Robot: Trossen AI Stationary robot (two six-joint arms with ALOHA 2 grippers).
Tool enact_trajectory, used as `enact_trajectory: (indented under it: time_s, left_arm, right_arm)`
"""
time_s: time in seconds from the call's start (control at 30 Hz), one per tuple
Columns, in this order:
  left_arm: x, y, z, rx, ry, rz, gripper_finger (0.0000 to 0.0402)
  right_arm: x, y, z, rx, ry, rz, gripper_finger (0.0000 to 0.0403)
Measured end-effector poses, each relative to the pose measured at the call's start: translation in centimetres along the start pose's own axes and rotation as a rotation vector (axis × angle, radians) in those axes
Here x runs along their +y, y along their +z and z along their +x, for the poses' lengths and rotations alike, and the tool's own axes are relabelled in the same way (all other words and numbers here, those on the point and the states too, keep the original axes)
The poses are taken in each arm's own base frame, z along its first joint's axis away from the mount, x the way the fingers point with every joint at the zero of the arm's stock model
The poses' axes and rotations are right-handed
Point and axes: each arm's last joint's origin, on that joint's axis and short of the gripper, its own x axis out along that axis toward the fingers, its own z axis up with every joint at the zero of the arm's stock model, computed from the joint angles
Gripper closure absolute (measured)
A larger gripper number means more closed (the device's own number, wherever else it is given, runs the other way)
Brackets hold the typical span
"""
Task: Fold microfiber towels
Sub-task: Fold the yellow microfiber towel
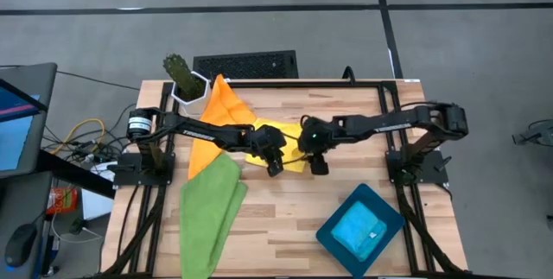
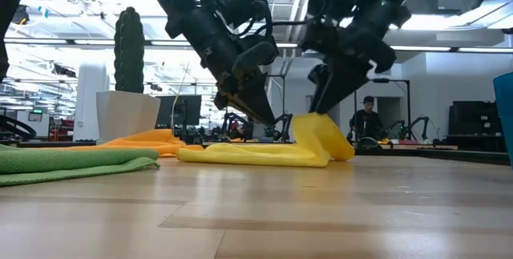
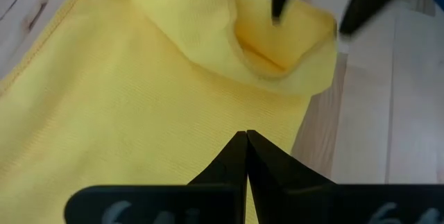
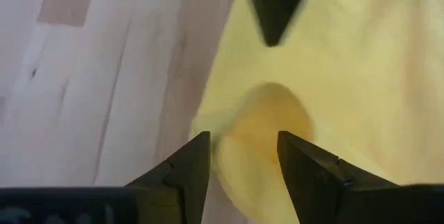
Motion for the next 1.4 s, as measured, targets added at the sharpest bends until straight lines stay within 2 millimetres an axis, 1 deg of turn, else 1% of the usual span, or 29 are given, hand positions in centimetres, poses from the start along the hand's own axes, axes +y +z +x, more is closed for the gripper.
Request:
enact_trajectory:
  time_s: [0.07,0.13,0.17,0.23,0.3,0.37,0.5,0.57,0.63,0.7,0.77,0.83,0.9,0.93,1.07,1.17,1.27,1.4]
  left_arm:
    - [0.0,0.0,0.0,0.002,0.001,0.0,0.0401]
    - [0.0,-0.1,0.0,0.006,0.001,0.0,0.0401]
    - [0.0,-0.1,0.0,0.006,0.002,-0.002,0.0402]
    - [0.0,-0.1,0.0,0.006,0.002,-0.007,0.0401]
    - [0.0,-0.1,0.0,0.006,0.002,-0.008,0.0401]
    - [0.0,0.0,0.0,0.004,0.006,-0.008,0.0401]
    - [0.1,0.0,0.0,-0.002,0.027,-0.01,0.0402]
    - [0.1,0.0,0.0,-0.002,0.027,-0.01,0.0401]
    - [0.1,0.0,0.0,-0.002,0.027,-0.011,0.0402]
    - [0.1,-0.1,0.0,-0.001,0.027,-0.012,0.0402]
    - [0.1,-0.1,0.0,0.0,0.025,-0.012,0.0402]
    - [0.1,-0.1,0.0,0.003,0.026,-0.012,0.0401]
    - [0.1,-0.1,0.0,0.004,0.026,-0.016,0.0401]
    - [0.1,-0.1,0.0,0.005,0.025,-0.016,0.0401]
    - [0.1,-0.1,0.0,0.005,0.022,-0.015,0.0402]
    - [0.1,-0.1,0.0,0.002,0.026,-0.015,0.0401]
    - [0.1,-0.1,0.0,0.002,0.026,-0.008,0.0402]
    - [0.1,-0.1,0.0,0.002,0.026,-0.001,0.0401]
  right_arm:
    - [-0.2,0.2,-1.5,-0.032,-0.016,0.009,0.0216]
    - [-0.1,0.0,-3.0,-0.028,-0.02,0.029,0.022]
    - [0.0,-0.3,-3.6,-0.011,-0.018,0.046,0.0222]
    - [0.5,-1.6,-4.1,0.041,-0.004,0.071,0.0226]
    - [1.1,-3.4,-3.9,0.11,0.013,0.085,0.0231]
    - [1.7,-5.0,-3.1,0.135,0.023,0.093,0.0237]
    - [2.4,-7.3,-1.4,0.136,0.024,0.075,0.0252]
    - [2.0,-7.3,-0.2,0.1,-0.032,0.064,0.0261]
    - [1.3,-7.6,0.1,0.106,-0.089,0.046,0.0269]
    - [0.3,-7.0,0.6,0.062,-0.124,0.021,0.0276]
    - [-0.6,-6.8,1.2,0.062,-0.135,0.02,0.0282]
    - [-1.3,-6.5,1.3,0.072,-0.142,0.022,0.0285]
    - [-2.0,-5.6,1.2,0.046,-0.16,0.021,0.0286]
    - [-2.2,-5.5,1.0,0.048,-0.163,0.021,0.0287]
    - [-2.9,-4.0,0.4,-0.003,-0.188,-0.021,0.0285]
    - [-3.3,-3.6,0.3,-0.023,-0.197,-0.035,0.0285]
    - [-3.6,-3.8,1.5,-0.01,-0.194,-0.035,0.0285]
    - [-3.7,-4.1,3.6,0.004,-0.18,-0.04,0.0285]
